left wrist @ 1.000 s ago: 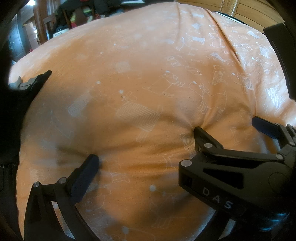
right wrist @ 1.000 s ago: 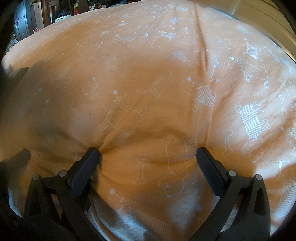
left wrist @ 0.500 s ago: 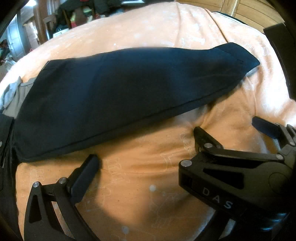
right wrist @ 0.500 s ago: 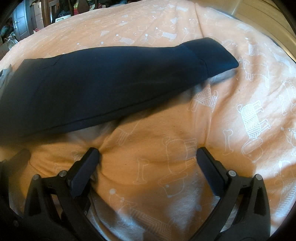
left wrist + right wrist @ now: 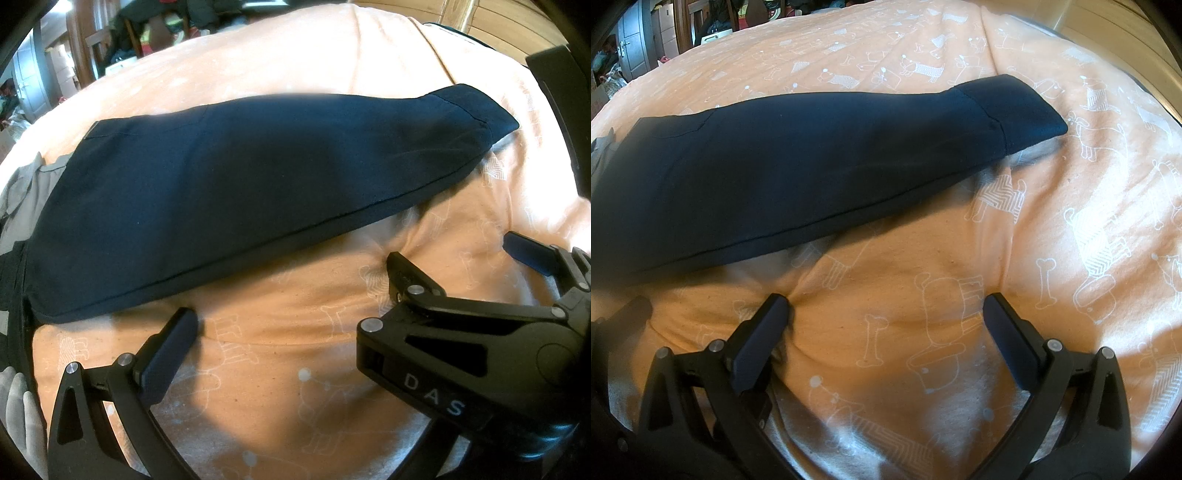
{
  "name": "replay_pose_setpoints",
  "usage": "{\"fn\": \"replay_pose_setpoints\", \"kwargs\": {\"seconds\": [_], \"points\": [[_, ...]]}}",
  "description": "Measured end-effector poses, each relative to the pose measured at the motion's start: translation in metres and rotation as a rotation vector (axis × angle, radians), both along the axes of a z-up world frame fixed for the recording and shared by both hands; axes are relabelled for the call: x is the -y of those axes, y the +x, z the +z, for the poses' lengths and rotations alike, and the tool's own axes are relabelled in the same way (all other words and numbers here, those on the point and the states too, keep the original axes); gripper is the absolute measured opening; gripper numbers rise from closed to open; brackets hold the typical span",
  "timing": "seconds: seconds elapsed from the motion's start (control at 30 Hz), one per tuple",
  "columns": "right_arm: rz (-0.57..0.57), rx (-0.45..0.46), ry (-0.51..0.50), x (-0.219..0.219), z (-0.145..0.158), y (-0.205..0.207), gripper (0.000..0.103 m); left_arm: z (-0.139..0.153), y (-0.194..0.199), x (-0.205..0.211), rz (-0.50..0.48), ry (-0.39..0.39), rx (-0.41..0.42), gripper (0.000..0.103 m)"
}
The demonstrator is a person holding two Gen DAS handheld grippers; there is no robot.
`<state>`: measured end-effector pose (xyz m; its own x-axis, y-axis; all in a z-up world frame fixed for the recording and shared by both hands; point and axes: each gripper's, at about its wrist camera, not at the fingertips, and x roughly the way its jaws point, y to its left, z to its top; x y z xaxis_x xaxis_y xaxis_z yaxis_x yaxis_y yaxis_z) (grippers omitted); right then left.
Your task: Fold small clothes
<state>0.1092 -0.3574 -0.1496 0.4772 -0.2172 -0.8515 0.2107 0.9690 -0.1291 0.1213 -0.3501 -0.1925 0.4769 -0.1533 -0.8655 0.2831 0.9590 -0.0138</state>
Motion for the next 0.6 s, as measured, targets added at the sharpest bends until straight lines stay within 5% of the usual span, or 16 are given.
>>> {"fn": "replay_pose_setpoints", "kwargs": {"seconds": [0.6], "points": [[0.001,0.000,0.000,-0.0008,0.0002,-0.0001,0.103,0.0000,-0.0003,0.0017,0.006,0.000,0.001,0.103]]}}
